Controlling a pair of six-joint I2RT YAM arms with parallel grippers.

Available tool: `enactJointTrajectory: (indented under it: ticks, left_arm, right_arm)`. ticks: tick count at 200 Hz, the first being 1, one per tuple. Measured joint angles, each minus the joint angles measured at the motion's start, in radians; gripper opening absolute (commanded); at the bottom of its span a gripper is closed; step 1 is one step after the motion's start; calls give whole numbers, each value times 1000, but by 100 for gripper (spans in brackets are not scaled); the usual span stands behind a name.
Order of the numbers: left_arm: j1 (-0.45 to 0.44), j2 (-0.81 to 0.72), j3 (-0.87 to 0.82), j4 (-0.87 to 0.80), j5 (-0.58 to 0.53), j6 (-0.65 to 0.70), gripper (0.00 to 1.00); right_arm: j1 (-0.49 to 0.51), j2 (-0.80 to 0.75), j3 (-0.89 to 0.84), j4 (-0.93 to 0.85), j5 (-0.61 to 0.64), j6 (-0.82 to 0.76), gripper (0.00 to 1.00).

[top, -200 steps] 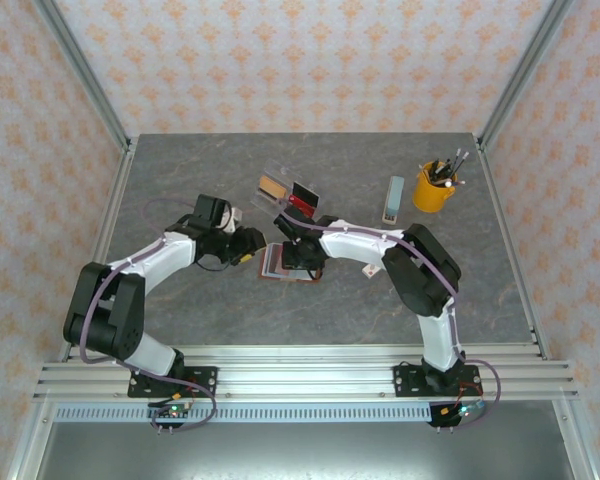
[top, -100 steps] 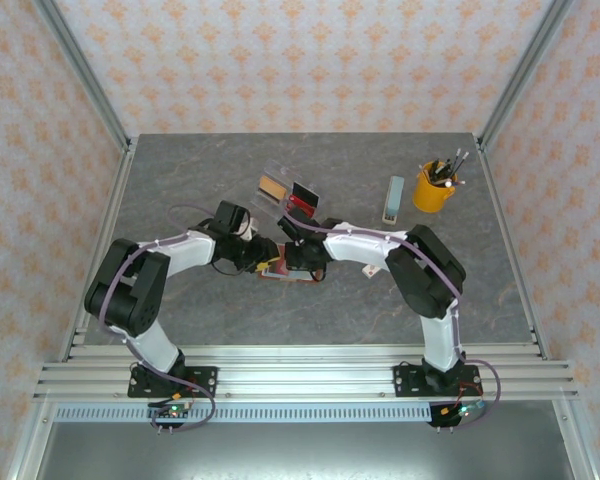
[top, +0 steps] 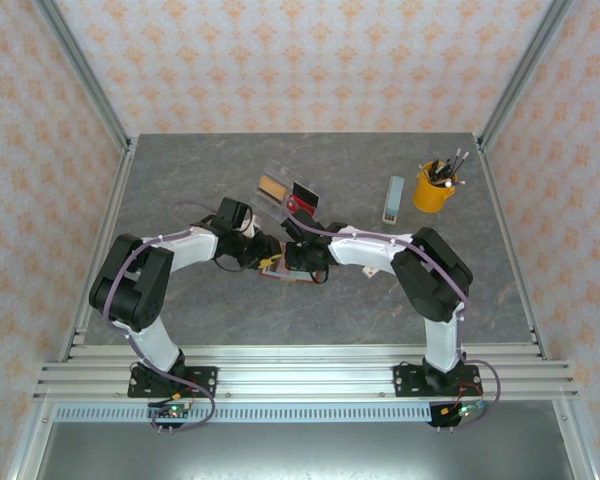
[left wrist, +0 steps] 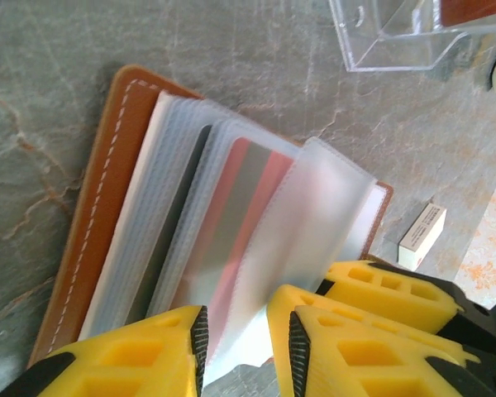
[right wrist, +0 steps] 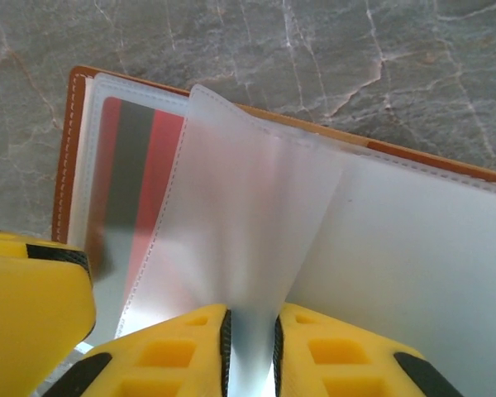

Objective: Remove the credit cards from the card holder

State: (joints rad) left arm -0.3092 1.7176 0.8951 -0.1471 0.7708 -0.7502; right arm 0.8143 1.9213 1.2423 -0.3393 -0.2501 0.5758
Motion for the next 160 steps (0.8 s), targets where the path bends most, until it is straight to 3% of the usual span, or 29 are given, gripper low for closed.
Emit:
enactJointTrajectory:
  ticks: [88, 160]
  left_arm:
    - [-12, 35, 14, -16, 1, 3, 33]
    - [-12, 40, 21, -19, 22, 10, 31]
  right_arm:
    - [-6, 0, -9, 11, -1, 16, 12]
    - [-24, -26, -68, 91, -43, 27, 13]
